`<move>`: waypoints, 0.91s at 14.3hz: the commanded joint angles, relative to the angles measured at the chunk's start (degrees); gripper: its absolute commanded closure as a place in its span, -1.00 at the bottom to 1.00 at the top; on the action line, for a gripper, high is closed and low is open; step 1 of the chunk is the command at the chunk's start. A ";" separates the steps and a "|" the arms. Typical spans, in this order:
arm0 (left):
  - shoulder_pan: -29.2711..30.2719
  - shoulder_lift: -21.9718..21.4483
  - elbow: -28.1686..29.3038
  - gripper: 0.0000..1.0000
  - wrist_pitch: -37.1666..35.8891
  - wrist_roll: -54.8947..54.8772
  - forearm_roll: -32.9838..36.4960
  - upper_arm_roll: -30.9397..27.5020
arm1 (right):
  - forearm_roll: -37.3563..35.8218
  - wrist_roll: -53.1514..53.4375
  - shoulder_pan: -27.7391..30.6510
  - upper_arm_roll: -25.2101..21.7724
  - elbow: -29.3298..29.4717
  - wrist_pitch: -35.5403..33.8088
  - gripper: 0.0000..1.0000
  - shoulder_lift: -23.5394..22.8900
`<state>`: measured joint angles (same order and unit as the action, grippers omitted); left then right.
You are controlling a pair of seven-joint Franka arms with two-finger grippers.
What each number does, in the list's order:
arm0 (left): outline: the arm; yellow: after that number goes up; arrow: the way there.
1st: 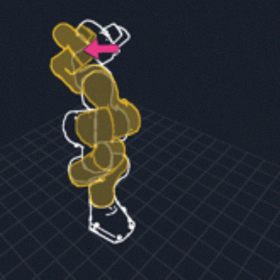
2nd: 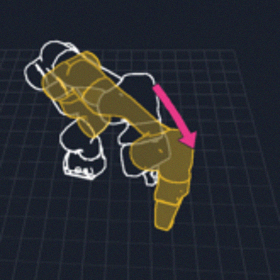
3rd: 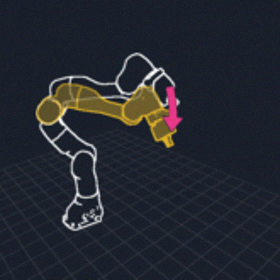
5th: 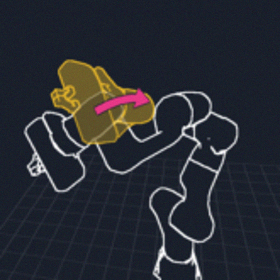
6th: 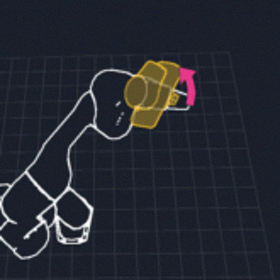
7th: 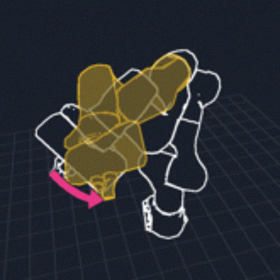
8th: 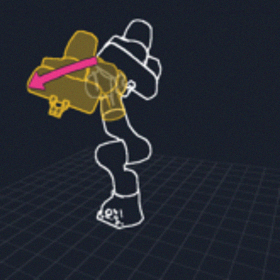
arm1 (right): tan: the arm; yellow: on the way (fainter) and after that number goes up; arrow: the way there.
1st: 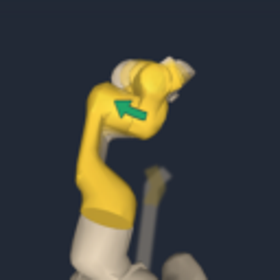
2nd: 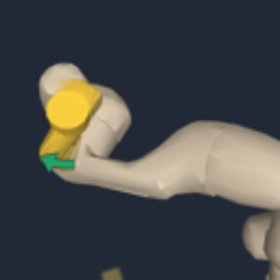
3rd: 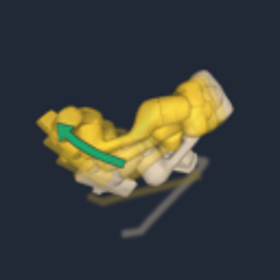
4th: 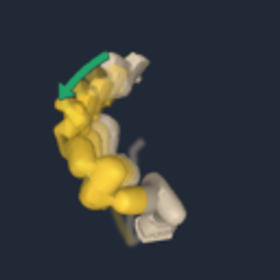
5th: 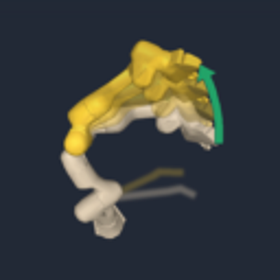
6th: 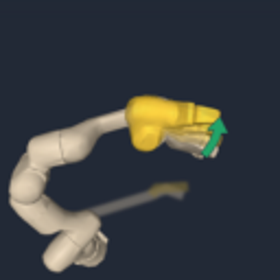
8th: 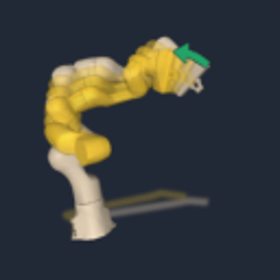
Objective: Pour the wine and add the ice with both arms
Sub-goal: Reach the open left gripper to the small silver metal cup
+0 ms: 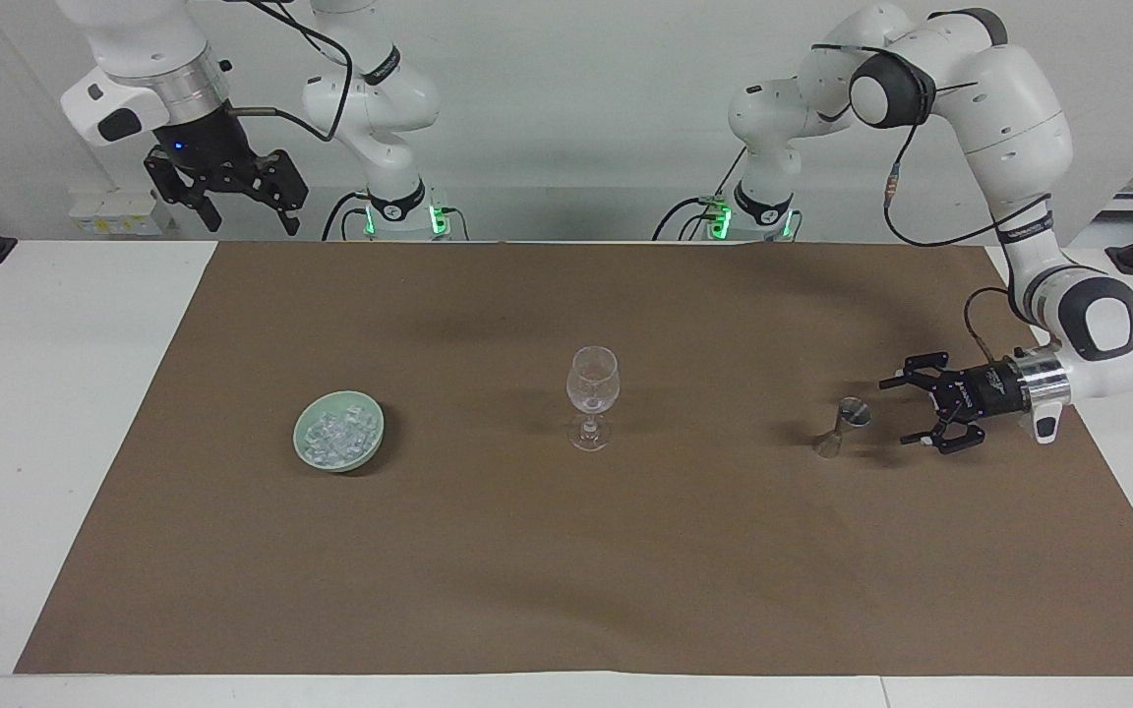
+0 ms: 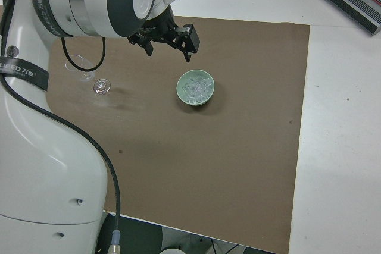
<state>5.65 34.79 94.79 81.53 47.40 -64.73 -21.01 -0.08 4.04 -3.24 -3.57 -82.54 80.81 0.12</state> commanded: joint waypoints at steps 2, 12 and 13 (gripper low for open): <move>0.06 0.54 0.39 -1.00 -1.55 -0.82 -2.50 -0.18 | 1.84 -0.78 0.87 0.05 0.80 -0.57 -1.00 -0.30; -1.17 4.67 4.88 -1.00 -3.92 -12.07 -9.71 0.09 | 1.84 -0.78 0.87 0.05 0.80 -0.57 -1.00 -0.30; -1.17 4.58 4.88 -1.00 -4.01 -11.81 -10.41 0.09 | 1.84 -0.78 0.87 0.05 0.80 -0.57 -1.00 -0.30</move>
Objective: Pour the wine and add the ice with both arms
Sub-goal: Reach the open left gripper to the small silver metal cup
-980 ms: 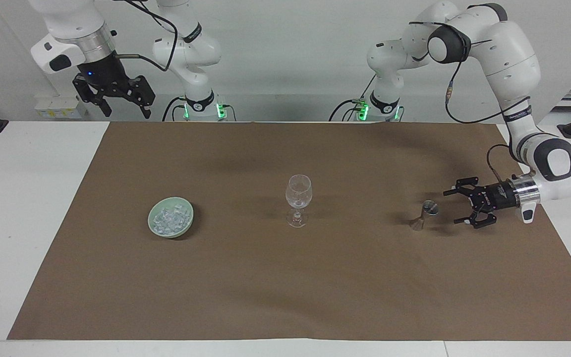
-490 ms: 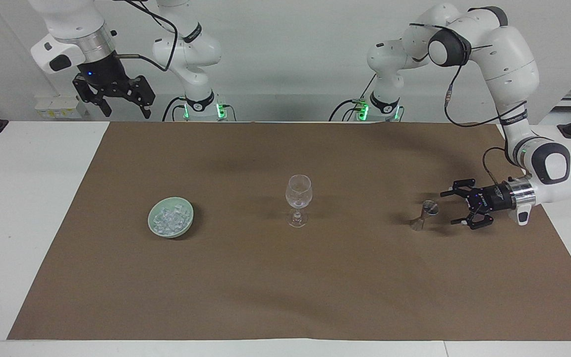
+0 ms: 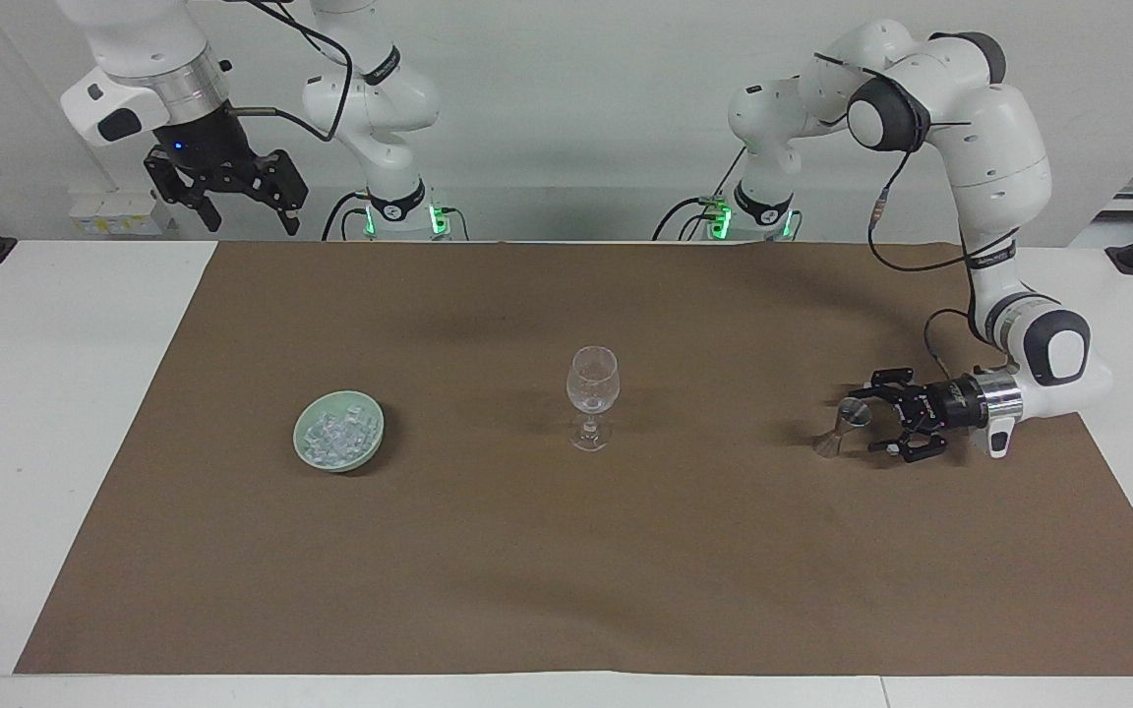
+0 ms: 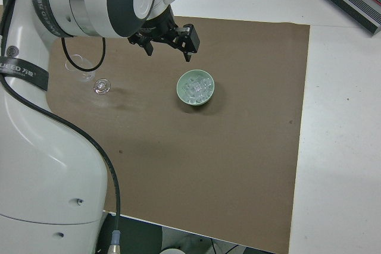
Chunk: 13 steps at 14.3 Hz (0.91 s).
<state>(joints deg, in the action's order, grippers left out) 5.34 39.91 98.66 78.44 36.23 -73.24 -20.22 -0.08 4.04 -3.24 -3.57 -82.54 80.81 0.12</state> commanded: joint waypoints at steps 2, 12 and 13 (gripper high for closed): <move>-0.86 -0.54 1.26 -1.00 -1.18 -0.28 -2.43 -0.70 | 1.84 -0.78 0.87 0.05 0.80 -0.57 -1.00 -0.30; -2.09 -0.63 1.09 -1.00 -0.39 2.36 -8.05 -0.08 | 1.84 -0.78 0.87 0.05 0.80 -0.57 -1.00 -0.30; -2.18 -0.63 1.09 -1.00 -0.04 2.36 -8.23 -0.08 | 1.84 -0.78 0.87 0.05 0.80 -0.57 -1.00 -0.30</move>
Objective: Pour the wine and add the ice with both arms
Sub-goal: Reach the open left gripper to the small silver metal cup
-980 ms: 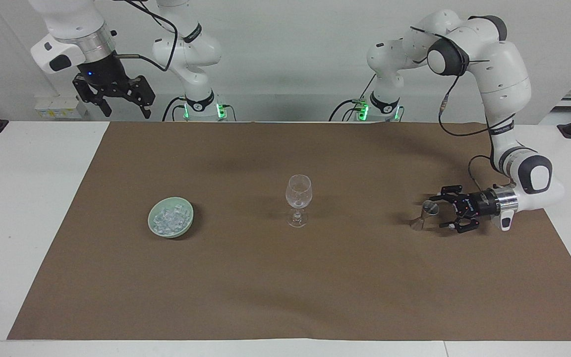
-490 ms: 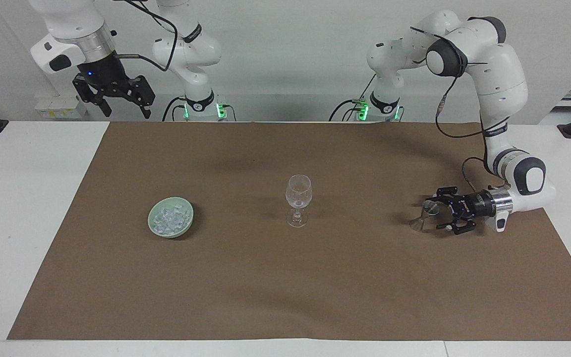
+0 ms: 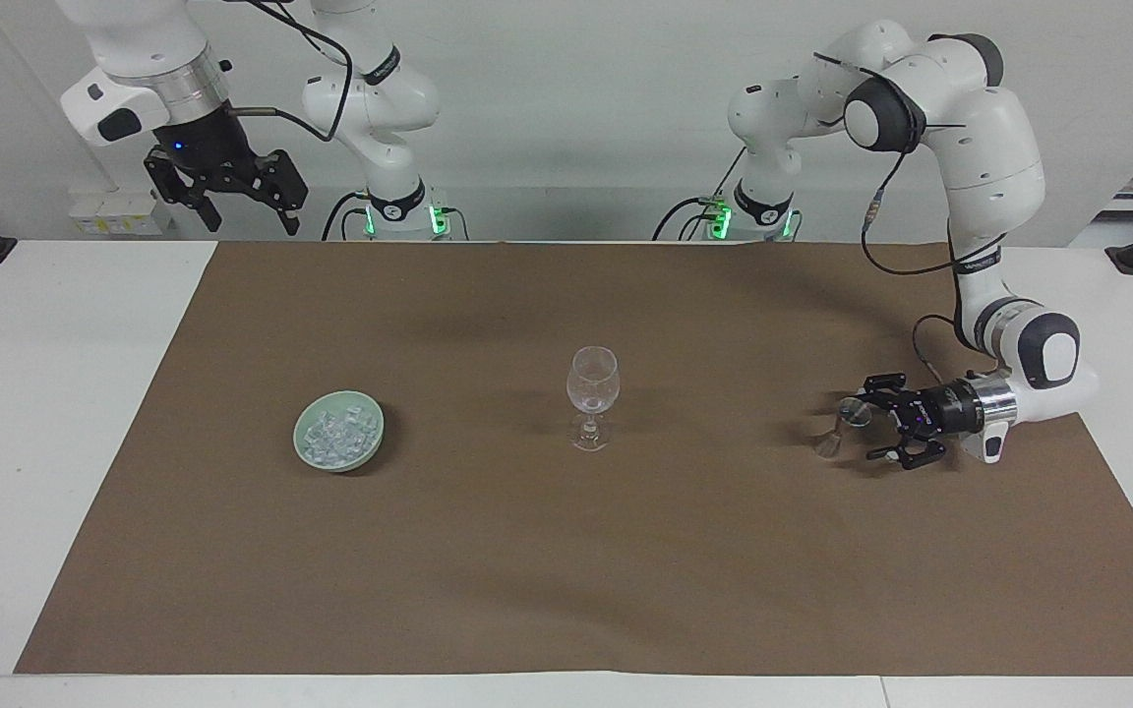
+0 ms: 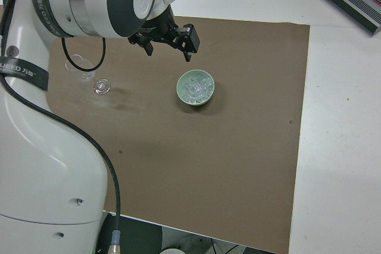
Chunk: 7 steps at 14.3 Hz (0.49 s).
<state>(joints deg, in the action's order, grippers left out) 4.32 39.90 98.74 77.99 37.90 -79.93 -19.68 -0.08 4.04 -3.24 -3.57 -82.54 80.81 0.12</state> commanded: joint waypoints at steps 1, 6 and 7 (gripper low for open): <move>-1.33 -0.61 1.02 -1.00 0.67 0.68 -1.54 -0.62 | 1.84 -0.78 0.78 0.05 0.80 -0.57 -1.00 -0.30; -1.60 -0.61 0.93 -1.00 1.81 0.42 -1.81 -0.09 | 1.84 -0.78 0.87 0.05 0.80 -0.57 -1.00 -0.30; -1.95 -0.61 0.93 -1.00 2.07 0.42 -2.24 0.08 | 1.84 -0.78 0.78 0.05 0.80 -0.57 -1.00 -0.30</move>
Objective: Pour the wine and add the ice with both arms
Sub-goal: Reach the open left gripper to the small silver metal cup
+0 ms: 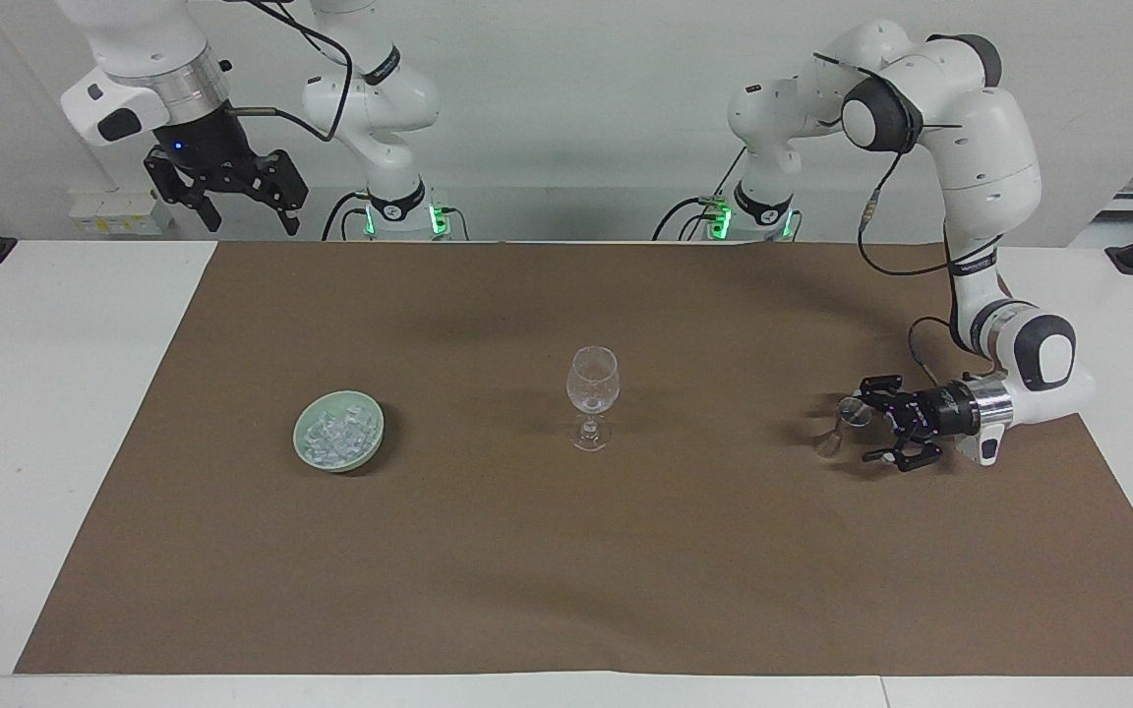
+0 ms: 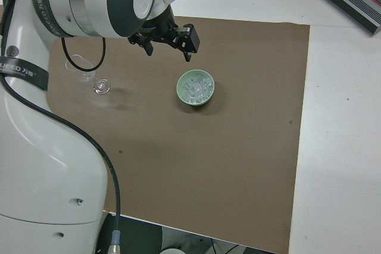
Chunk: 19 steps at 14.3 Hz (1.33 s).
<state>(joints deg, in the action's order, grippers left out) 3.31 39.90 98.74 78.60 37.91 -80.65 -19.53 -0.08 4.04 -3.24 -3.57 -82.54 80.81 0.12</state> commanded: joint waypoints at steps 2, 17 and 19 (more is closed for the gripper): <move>-1.03 -0.61 1.02 -1.00 1.82 0.41 -1.88 0.10 | 1.84 -0.78 0.87 0.05 0.80 -0.57 -1.00 -0.30; -0.94 -0.61 0.93 -0.40 1.30 -0.30 -1.26 0.02 | 1.84 -0.78 0.87 0.05 0.80 -0.57 -1.00 -0.30; -0.94 -0.61 0.93 -0.05 1.30 -0.30 -1.26 0.02 | 1.84 -0.78 0.87 0.05 0.80 -0.57 -1.00 -0.30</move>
<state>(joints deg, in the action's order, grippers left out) 3.17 39.90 98.74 79.18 37.84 -81.38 -18.94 -0.08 4.04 -3.24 -3.57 -82.54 80.81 0.12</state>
